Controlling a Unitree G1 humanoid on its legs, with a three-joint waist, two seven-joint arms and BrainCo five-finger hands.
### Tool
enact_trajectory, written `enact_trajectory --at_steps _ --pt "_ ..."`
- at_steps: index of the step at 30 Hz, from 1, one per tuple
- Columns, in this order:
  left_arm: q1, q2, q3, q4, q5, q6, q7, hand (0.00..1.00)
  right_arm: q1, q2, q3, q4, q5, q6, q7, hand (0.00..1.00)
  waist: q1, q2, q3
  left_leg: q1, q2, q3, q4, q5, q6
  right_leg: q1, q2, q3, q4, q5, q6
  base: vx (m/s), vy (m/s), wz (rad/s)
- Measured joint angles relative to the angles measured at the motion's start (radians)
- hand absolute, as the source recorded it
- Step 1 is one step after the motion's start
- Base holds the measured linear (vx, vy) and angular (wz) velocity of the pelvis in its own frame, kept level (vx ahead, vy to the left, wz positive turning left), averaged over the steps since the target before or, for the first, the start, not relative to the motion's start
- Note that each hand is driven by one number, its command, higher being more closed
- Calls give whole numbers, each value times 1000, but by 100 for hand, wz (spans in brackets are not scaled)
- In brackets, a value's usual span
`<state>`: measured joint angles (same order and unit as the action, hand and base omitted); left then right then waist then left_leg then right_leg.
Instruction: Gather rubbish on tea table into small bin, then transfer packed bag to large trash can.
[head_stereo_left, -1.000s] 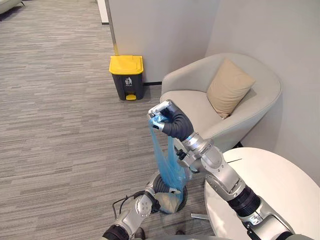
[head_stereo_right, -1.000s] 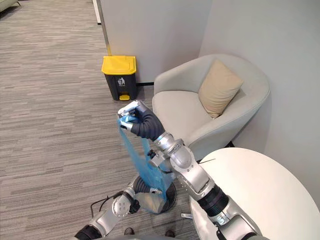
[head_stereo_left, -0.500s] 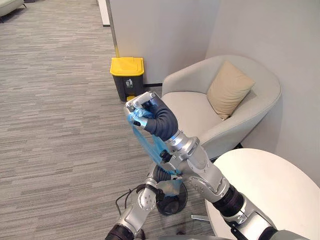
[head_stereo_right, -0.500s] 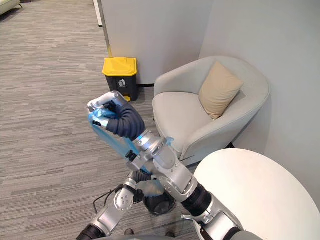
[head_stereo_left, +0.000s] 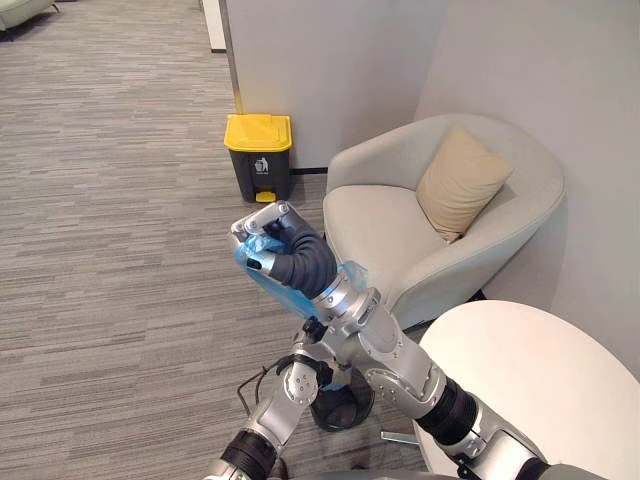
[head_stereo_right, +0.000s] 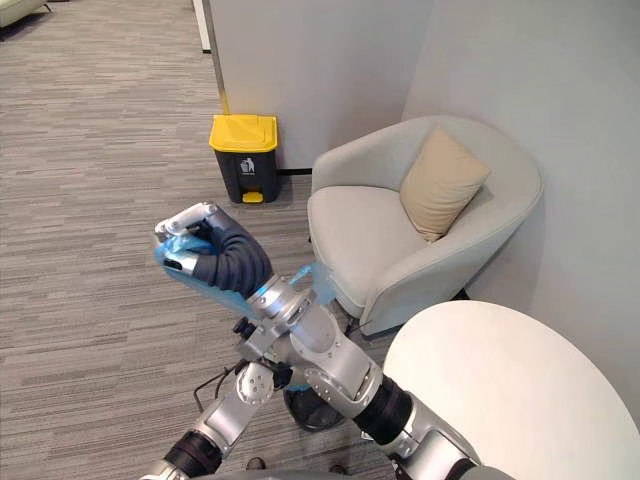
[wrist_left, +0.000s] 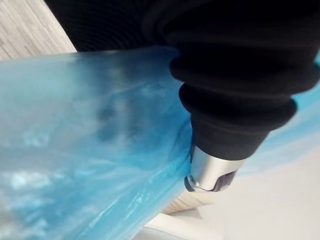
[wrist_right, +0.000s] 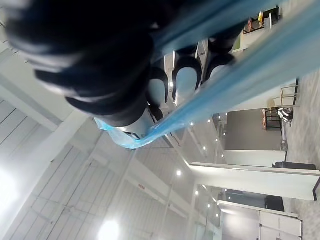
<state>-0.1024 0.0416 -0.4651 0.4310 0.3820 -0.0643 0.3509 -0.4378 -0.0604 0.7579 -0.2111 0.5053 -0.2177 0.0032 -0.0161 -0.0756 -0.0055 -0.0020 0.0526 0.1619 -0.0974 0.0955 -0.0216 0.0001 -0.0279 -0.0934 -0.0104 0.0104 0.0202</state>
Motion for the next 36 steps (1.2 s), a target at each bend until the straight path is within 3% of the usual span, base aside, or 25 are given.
enact_trajectory --at_steps 8,9,18,27,36 --pt "-6 0 1 3 -82 -1 -1 100 23 -2 4 6 -7 0 18 100 -11 -3 -2 3 7 -10 -1 1 -2 13 7 -9 -10 3 -5 -3 -5 3" --pt "-6 0 3 3 -87 -1 -1 100 38 -2 4 10 -9 0 22 0 -12 -3 -2 3 8 -10 -2 2 -3 13 8 -9 -10 3 -5 0 0 0" --pt "18 1 105 -9 -115 -23 -4 100 174 -93 -71 29 -292 -1 24 0 -19 -3 -1 4 8 -10 -6 2 -3 13 9 -10 -8 3 -5 0 0 0" --pt "89 1 244 -128 -135 -44 -5 100 278 -247 -200 14 -542 -16 23 0 -18 3 3 7 0 -9 -6 1 -4 8 7 -10 6 -9 5 0 0 0" --pt "131 3 345 -161 -138 -53 -5 100 332 -344 -308 -45 -660 -54 20 0 -12 23 16 8 -1 -8 -6 1 -3 9 7 -9 6 -11 6 0 0 0"
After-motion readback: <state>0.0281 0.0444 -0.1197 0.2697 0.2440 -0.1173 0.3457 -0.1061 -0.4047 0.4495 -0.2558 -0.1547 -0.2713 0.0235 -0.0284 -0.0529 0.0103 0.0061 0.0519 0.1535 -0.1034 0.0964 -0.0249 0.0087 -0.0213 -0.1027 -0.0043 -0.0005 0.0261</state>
